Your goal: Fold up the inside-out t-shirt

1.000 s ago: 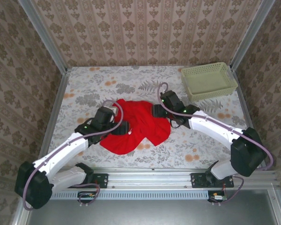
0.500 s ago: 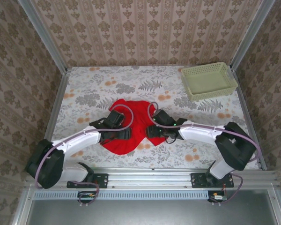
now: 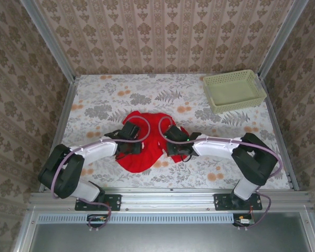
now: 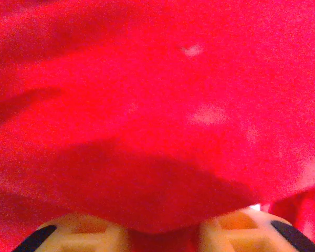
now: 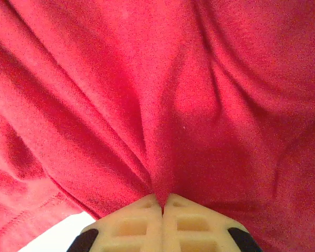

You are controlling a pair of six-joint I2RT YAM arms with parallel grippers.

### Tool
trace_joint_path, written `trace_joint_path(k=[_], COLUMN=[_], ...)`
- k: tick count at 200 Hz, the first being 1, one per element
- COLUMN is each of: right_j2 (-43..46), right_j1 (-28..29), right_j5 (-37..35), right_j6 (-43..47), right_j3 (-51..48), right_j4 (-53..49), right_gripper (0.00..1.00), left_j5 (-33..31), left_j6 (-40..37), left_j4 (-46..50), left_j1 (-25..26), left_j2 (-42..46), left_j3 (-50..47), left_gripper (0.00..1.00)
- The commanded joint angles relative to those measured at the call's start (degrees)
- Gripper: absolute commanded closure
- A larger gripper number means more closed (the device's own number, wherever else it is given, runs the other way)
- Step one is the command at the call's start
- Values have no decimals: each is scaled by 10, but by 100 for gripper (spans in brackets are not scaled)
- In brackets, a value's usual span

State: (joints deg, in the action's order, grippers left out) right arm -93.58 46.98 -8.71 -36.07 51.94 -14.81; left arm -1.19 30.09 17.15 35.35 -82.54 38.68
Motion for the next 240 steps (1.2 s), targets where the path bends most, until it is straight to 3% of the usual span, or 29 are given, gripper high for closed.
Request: trace_joint_path(k=[1,15,45,89,126,158,186,214,240], right_j2=[81,126,217,319,375,352,284,224,220], right_j1=[-28,-51,-113,-200,-254,-285,-299,-299,-299], right_j5=[-46,-47,-23,-30,-29,14,57,73,57], right_j6=[2,7,25,69,70,44,36,46,44], right_j3=[-17,-27,-25,47,67,13,-4,4,-11], right_j4=[-39,-49,-81,-176,-217,-195,-167,-161,-165], right_gripper=[100,100,100,100,100,100,100,98,84], left_j5=[1,-4,-10,-16,-50,-13,37,54,13], left_j6=[-8,-15,-38,-52,-38,-17,-29,-38,-21], left_j4=[13,31,74,158,165,188,200,221,232], left_j1=[-21,-34,-75,-172,-203,-252,-254,-227,-183], left_j2=[29,53,122,217,267,208,131,93,111], left_j3=[14,20,45,151,180,160,157,152,119], left_gripper=[81,90,100,100,100,100,100,100,100])
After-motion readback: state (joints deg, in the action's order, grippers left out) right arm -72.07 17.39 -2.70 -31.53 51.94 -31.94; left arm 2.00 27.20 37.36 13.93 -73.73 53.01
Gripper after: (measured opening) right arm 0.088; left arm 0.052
